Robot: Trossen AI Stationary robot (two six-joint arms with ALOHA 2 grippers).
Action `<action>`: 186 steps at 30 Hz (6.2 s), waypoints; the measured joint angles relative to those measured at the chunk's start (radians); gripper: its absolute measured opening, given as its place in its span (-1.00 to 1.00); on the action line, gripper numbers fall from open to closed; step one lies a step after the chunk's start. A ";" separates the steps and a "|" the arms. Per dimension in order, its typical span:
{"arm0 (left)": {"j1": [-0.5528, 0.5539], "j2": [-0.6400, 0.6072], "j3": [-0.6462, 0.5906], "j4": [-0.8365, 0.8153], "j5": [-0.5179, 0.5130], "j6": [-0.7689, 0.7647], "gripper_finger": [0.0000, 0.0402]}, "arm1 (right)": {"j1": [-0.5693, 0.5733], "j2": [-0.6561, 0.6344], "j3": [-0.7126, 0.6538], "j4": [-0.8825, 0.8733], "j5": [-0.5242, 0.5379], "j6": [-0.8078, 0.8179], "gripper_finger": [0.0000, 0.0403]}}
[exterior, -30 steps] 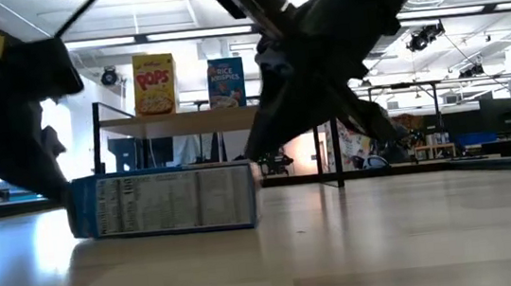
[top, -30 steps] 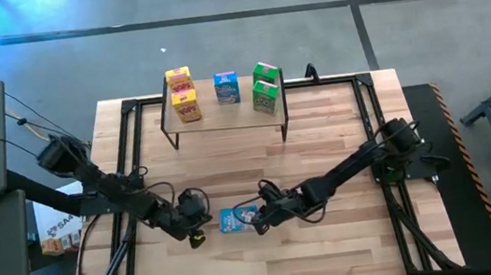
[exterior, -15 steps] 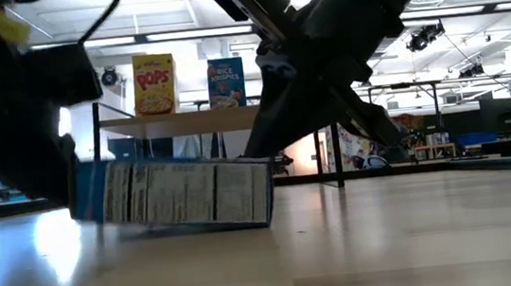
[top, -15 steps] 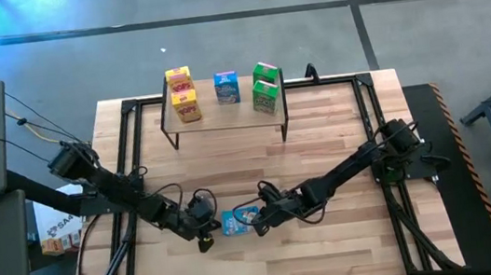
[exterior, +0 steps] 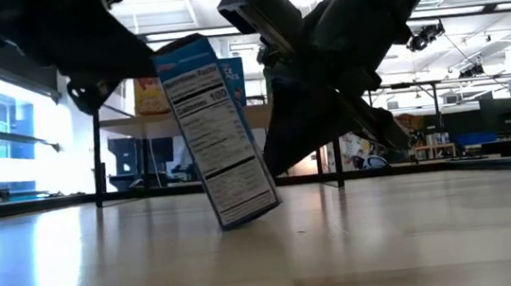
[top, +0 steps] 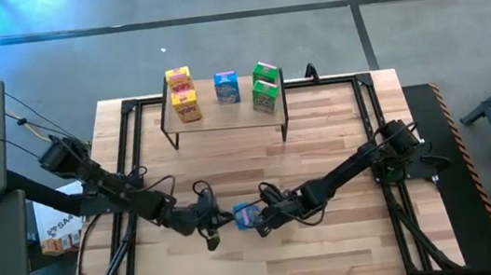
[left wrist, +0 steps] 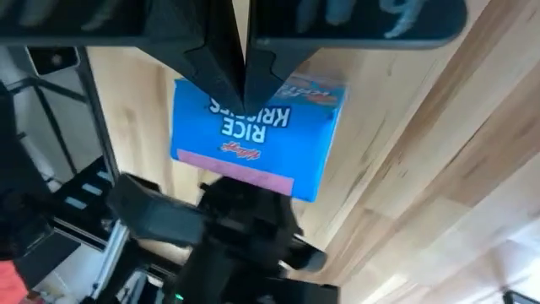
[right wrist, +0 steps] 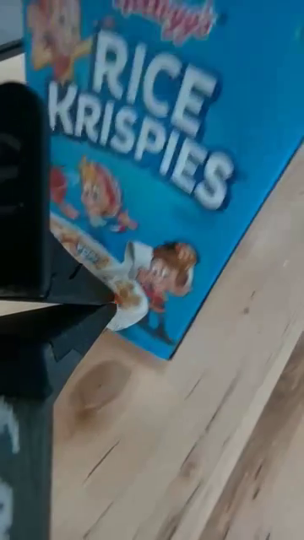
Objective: Stack cereal on shelf
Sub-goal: Put the blue cereal box on the shelf aligned with the other blue cereal box
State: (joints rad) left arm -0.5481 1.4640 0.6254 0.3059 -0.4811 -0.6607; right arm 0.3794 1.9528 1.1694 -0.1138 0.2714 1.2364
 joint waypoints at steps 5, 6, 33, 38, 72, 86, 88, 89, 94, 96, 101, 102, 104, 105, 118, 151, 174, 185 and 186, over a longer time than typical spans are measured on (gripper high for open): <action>0.030 0.031 0.008 0.063 0.027 0.008 -1.00 | 0.000 0.000 0.000 0.000 0.003 -0.004 -1.00; 0.032 0.040 0.007 0.094 0.030 0.017 -1.00 | 0.000 0.000 0.000 0.002 0.004 -0.005 -1.00; 0.076 -0.225 0.007 -0.023 0.102 0.231 -1.00 | 0.055 -0.331 0.000 -0.431 0.131 0.004 -1.00; 0.079 -0.458 0.006 -0.133 0.008 0.304 -1.00 | 0.082 -0.395 0.000 -0.292 0.241 0.088 -0.98; 0.104 -0.994 0.006 -0.445 0.183 0.481 -1.00 | -0.019 0.132 0.970 -1.044 0.011 0.497 0.28; 0.103 -0.994 0.006 -0.444 0.184 0.473 -1.00 | -0.008 0.137 0.843 -0.949 0.033 0.536 0.28; 0.103 -0.994 0.006 -0.443 0.181 0.471 -1.00 | -0.012 0.150 0.844 -0.951 0.031 0.526 0.28; 0.103 -0.994 0.006 -0.443 0.181 0.471 -1.00 | -0.013 0.155 0.844 -0.964 0.026 0.519 0.28; 0.103 -0.993 0.006 -0.439 0.180 0.453 -1.00 | -0.013 0.178 0.844 -1.001 0.053 0.536 0.28; 0.103 -0.993 0.006 -0.436 0.180 0.453 -1.00 | -0.013 0.185 0.844 -0.969 0.071 0.535 0.28; 0.103 -0.993 0.006 -0.433 0.178 0.452 -1.00 | -0.013 0.202 0.844 -0.961 0.070 0.517 0.28; 0.103 -0.993 0.006 -0.433 0.178 0.450 -1.00 | -0.013 0.209 0.844 -0.955 0.069 0.514 0.28; 0.103 -0.992 0.006 -0.433 0.177 0.443 -1.00 | -0.013 0.215 0.844 -0.949 0.069 0.513 0.28; 0.103 -0.992 0.006 -0.432 0.177 0.440 -1.00 | -0.013 0.218 0.843 -0.952 0.069 0.513 0.28; 0.103 -0.992 0.006 -0.430 0.152 0.427 -1.00 | -0.010 0.262 0.844 -0.928 0.055 0.491 0.28; 0.103 -1.053 0.008 -0.267 0.126 0.491 -1.00 | -0.089 0.163 0.996 -0.959 0.086 -0.074 -0.41; 0.211 -0.712 0.007 0.157 -0.199 0.396 -1.00 | -0.580 0.089 1.148 -1.051 -0.170 -1.127 -0.41; 0.333 -0.686 0.007 0.220 -0.121 0.364 -1.00 | -0.634 0.090 1.110 -1.041 -0.209 -1.210 -0.41; 0.341 -0.690 0.007 0.223 -0.113 0.373 -1.00 | -0.635 0.090 1.102 -1.027 -0.208 -1.213 -0.41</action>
State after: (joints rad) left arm -0.2070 0.7736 0.6327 0.5285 -0.5936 -0.2877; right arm -0.2554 2.0429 2.2713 -1.1406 0.0632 0.0237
